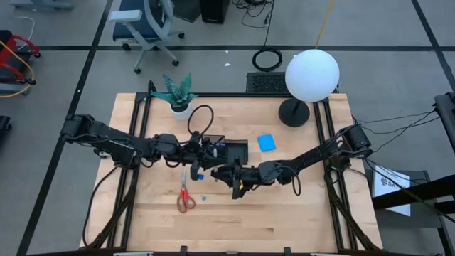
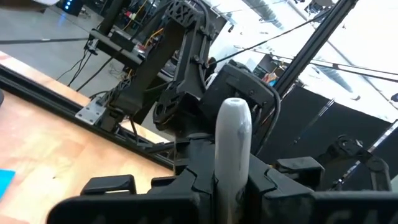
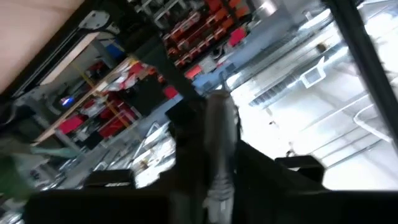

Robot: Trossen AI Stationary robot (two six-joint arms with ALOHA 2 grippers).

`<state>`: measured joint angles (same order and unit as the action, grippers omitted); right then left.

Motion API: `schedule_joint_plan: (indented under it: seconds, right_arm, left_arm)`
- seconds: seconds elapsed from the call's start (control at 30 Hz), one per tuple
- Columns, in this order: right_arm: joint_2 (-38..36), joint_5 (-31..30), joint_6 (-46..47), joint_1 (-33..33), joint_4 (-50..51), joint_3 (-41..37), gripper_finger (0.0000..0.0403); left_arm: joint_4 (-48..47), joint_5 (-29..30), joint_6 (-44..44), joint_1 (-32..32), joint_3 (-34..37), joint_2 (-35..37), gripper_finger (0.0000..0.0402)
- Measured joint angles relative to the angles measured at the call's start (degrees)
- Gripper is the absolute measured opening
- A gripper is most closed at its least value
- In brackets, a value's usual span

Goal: Pick and place office supplies into organizer
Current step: Put the gray marker into the black desk organizer

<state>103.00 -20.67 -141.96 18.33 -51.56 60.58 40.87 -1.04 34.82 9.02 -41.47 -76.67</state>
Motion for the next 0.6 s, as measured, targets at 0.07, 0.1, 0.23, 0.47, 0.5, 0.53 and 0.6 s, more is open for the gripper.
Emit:
schedule_joint_plan:
  seconds: [0.07, 0.1, 0.23, 0.47, 0.5, 0.53, 0.6]
  right_arm:
    - [0.00, -0.81, 1.01, 0.04, -0.10, 0.00, 0.0035]
    - [0.00, -1.47, 1.92, 0.09, 0.40, 0.00, 0.0035]
    - [-0.08, -1.81, 7.84, 0.31, 0.57, 0.01, 0.0035]
    - [-0.09, -5.37, 9.93, 1.13, -0.26, 0.04, 0.0035]
    - [-0.09, -6.44, 9.94, 1.33, -0.90, 0.04, 0.0035]
    - [-0.10, -7.28, 9.88, 1.43, -1.38, 0.07, 0.0035]
    - [-0.11, -8.97, 9.71, 1.69, -2.51, 0.07, 0.0035]
  left_arm:
    - [0.35, 0.01, -0.01, -0.03, 0.00, -0.44, 0.0032]
    - [0.35, -0.06, -0.02, -0.06, 0.00, -0.58, 0.0032]
    - [0.27, -0.15, 0.39, -0.07, 0.00, -0.63, 0.0040]
    - [-0.03, 0.53, -2.81, -0.09, 0.00, -0.67, 0.0076]
    - [-0.05, 0.19, -3.44, -0.09, 0.02, -0.67, 0.0081]
    - [-0.06, -0.04, -4.00, -0.09, 0.02, -0.67, 0.0085]
    - [-0.66, -0.10, -5.24, -0.05, 0.02, -0.49, 0.0093]
